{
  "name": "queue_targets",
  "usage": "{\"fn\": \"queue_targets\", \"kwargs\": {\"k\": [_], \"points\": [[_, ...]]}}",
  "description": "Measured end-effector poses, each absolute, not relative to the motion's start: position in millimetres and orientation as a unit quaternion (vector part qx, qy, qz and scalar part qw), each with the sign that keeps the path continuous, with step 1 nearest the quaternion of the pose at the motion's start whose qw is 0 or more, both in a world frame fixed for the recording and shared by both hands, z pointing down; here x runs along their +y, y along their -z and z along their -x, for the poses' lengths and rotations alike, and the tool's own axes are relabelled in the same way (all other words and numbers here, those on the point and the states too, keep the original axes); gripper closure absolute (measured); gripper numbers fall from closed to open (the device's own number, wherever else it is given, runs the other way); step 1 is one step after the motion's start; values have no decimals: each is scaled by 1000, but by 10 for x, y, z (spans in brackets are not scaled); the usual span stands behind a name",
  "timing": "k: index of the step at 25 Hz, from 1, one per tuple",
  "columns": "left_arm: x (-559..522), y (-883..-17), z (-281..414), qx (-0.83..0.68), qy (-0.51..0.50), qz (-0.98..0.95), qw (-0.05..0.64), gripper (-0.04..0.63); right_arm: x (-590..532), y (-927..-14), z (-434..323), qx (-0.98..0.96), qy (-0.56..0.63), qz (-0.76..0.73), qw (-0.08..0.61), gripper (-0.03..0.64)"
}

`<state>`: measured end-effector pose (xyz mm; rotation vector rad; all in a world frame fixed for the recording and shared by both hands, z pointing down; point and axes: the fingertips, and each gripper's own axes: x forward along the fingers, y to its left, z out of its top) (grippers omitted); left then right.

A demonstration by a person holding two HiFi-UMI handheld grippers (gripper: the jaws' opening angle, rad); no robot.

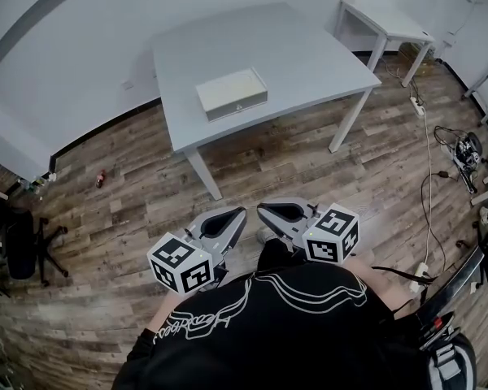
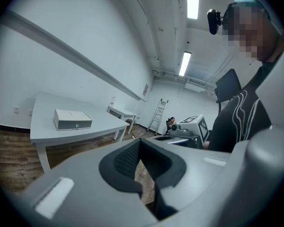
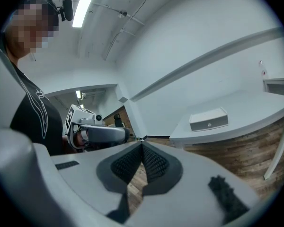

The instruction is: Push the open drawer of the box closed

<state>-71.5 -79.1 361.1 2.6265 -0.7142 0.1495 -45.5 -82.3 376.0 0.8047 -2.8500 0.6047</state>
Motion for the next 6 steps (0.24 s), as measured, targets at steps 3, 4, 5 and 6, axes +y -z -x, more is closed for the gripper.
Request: {"fn": "queue_targets", "kwargs": {"k": [3, 4, 5, 6], "points": [[-777, -3637, 739, -256, -54, -942, 209, 588, -807, -3778, 485, -941, -201, -265, 61, 607], [-777, -3641, 746, -256, -54, -942, 210, 588, -804, -3782, 494, -941, -202, -264, 61, 607], [-776, -3644, 753, -256, -54, -942, 211, 588, -800, -3786, 503, -941, -203, -264, 61, 607], [-775, -3646, 760, -256, -55, -942, 211, 588, -794, -3789, 512, -941, -204, -264, 61, 607]]}}
